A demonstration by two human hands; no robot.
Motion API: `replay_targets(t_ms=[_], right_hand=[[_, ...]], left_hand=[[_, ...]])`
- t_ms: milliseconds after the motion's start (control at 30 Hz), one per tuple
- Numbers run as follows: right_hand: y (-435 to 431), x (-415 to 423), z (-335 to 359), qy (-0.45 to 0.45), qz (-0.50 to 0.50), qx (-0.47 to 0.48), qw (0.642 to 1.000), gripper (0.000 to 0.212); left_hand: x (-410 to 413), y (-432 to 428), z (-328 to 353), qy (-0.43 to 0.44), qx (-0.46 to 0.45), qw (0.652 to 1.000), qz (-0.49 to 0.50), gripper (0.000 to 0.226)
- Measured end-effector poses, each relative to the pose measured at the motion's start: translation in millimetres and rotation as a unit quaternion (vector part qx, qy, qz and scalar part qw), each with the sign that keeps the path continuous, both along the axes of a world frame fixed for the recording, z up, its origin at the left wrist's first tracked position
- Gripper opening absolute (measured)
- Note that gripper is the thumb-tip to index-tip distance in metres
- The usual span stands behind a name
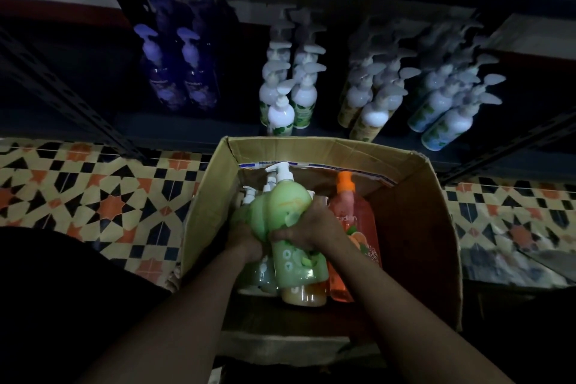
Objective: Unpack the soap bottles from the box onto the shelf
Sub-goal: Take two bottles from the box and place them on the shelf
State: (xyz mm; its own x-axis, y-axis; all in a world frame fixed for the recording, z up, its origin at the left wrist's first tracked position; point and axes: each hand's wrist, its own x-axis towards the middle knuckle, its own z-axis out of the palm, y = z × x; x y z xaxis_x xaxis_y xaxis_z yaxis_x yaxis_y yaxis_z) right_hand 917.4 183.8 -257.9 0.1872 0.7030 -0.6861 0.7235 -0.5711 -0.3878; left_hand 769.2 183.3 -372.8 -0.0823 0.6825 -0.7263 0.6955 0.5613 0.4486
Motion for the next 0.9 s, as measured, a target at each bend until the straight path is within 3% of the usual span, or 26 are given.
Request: replay_targets(t_ms=[167,267,367,433,533,767,833,900], right_hand=[[-11,-2,4,0.017,-0.015,0.015,1.000,0.108],[-18,-2,5,0.047,-0.040,0.049,0.997,0.117],[-26,6,27,0.088,-0.089,0.077,0.989,0.113],[-31,17,31,0.104,-0.122,0.094,0.983,0.107],[-37,22,37,0.118,-0.139,0.126,0.975,0.090],[-57,31,59,0.160,-0.175,0.194,0.952,0.053],[-60,32,68,0.178,-0.184,0.215,0.942,0.060],[-61,33,82,0.194,-0.190,0.241,0.932,0.079]], left_hand=[[-3,-7,10,0.027,-0.021,0.999,-0.012,0.046],[-10,-11,17,-0.014,-0.037,0.999,0.010,0.043],[-16,-16,34,-0.071,-0.062,0.993,0.066,0.033],[-21,-16,52,-0.088,-0.060,0.990,0.097,0.053],[-25,-14,84,-0.067,-0.011,0.995,0.069,0.088],[-27,-35,157,-0.102,0.126,0.985,0.049,0.080],[-28,-38,178,-0.125,0.157,0.979,0.049,0.077],[-30,-41,200,-0.145,0.201,0.967,0.053,0.076]])
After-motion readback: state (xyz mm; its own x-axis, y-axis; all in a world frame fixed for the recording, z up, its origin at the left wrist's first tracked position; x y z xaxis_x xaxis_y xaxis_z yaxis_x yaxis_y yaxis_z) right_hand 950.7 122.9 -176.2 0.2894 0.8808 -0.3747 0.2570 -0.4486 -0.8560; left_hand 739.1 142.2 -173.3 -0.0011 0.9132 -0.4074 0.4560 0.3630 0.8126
